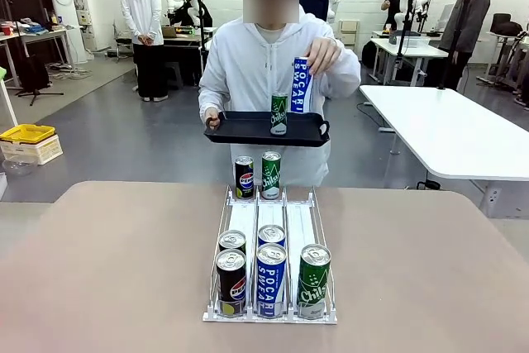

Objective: Retrieve and hand over the desired beverage to the person.
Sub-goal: Pick up another can of the same type that the person held from the Automatic Can Dispenser.

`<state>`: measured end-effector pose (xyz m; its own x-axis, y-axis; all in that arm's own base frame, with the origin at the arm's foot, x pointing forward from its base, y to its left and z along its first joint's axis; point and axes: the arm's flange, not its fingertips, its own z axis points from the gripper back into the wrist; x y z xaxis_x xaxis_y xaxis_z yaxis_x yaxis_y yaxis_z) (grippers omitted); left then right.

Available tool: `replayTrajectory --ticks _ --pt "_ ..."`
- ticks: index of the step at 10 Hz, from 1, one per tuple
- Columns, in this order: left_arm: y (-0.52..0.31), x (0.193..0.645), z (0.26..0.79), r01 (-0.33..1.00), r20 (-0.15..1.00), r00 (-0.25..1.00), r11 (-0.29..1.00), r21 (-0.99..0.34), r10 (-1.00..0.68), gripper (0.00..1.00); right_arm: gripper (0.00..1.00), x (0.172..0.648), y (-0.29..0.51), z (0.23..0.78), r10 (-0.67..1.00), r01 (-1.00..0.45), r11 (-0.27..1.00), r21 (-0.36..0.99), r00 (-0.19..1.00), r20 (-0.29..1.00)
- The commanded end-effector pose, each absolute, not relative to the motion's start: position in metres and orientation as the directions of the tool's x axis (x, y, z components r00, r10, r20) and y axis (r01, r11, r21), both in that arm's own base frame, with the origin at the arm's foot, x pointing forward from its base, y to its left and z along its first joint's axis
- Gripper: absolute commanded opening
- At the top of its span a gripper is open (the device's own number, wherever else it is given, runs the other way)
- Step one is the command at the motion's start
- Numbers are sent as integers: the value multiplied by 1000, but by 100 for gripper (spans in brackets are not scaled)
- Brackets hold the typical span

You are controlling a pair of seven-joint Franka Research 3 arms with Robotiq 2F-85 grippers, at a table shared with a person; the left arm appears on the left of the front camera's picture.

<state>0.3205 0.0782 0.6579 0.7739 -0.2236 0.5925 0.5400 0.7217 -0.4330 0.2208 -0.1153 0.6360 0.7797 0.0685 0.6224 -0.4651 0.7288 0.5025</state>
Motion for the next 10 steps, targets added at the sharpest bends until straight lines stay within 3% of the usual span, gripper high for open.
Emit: replayTrajectory --ticks 1,10 --pt "80 320 658 559 604 762 708 -432 -233 100 100 223 -118 635 76 -484 714 506 772 631" --pt "80 320 658 559 604 762 708 -432 -233 100 100 223 -118 635 76 -484 714 506 772 631"
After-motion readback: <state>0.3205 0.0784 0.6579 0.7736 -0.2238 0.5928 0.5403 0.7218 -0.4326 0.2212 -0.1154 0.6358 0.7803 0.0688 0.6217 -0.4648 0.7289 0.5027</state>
